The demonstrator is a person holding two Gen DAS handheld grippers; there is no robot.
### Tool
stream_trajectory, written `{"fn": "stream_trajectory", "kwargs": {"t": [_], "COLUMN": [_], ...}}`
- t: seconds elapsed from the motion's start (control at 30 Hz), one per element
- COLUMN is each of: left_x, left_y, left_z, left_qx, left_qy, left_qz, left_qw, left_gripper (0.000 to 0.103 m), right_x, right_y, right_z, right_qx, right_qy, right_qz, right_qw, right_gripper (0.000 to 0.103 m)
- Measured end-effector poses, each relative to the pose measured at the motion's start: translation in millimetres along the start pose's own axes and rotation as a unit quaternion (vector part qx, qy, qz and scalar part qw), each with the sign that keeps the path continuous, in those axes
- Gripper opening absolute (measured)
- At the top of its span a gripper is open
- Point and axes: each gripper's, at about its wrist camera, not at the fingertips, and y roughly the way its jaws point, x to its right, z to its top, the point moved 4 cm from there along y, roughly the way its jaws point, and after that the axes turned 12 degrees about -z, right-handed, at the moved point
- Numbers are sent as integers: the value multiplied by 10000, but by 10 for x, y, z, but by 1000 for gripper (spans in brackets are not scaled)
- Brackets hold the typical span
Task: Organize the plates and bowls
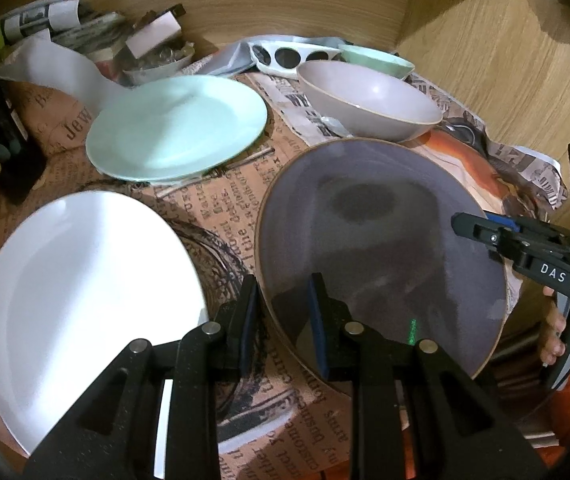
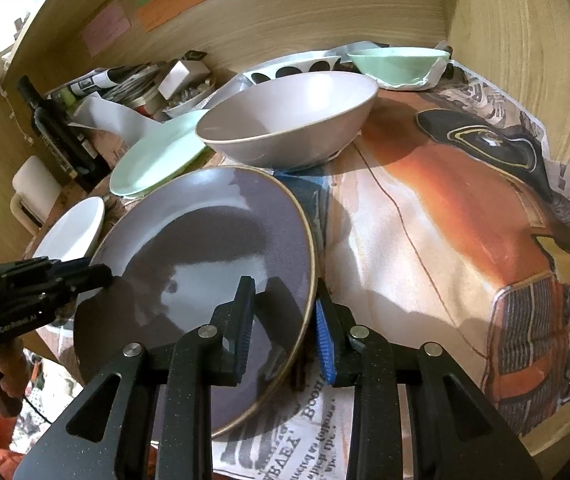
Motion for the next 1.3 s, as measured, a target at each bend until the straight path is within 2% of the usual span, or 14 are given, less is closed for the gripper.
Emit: {"fn": "stream_trajectory", "kwargs": {"t": [0.07, 0.13, 0.2, 0.3, 0.37, 0.43, 0.57, 0.63, 0.77, 0.83, 0.97, 1.3], "left_x": [9, 14, 20, 33, 34, 35, -6, -66, -247, -374, -648, -1403], "left_y": [-41, -107, -184, -359, -501, -667, -932, -1062, -1248, -1310, -1371, -1390], "left_z": [21, 49, 72, 124, 148, 155, 121, 86, -19, -81, -208, -606], "left_qx": [92, 171, 276, 539, 758, 1030, 1329, 1476, 1636, 1670, 1631, 1269], "left_qy": [105, 107, 124, 172, 173, 197, 326, 349, 276, 168, -36, -904], "left_qz": [143, 89, 57, 63, 36, 82, 323, 465, 719, 891, 1135, 1357], "left_qw": [9998, 9998, 9995, 9984, 9970, 9945, 9901, 9873, 9835, 9818, 9800, 9784], "left_gripper": [24, 25, 25, 31, 48, 56, 67, 72, 87, 91, 92, 92], "right_x": [2, 15, 33, 16, -31, -130, -362, -500, -771, -915, -1175, -1698], "right_y": [-36, -95, -211, -369, -462, -541, -638, -670, -652, -606, -502, -115], "right_z": [21, 53, 94, 158, 198, 241, 288, 316, 354, 374, 382, 347], "right_qx": [95, 245, 480, 686, 811, 930, 1119, 1210, 1247, 1213, 1082, 544], "right_qy": [-30, -53, -20, 2, -5, -59, -216, -313, -524, -634, -835, -1247], "right_qz": [-160, -378, -454, -360, -280, -167, 20, 158, 374, 477, 639, 880], "right_qw": [9998, 9990, 9978, 9970, 9963, 9955, 9935, 9920, 9901, 9894, 9886, 9868], "right_gripper": [30, 46, 52, 52, 52, 53, 58, 66, 67, 67, 67, 67]}}
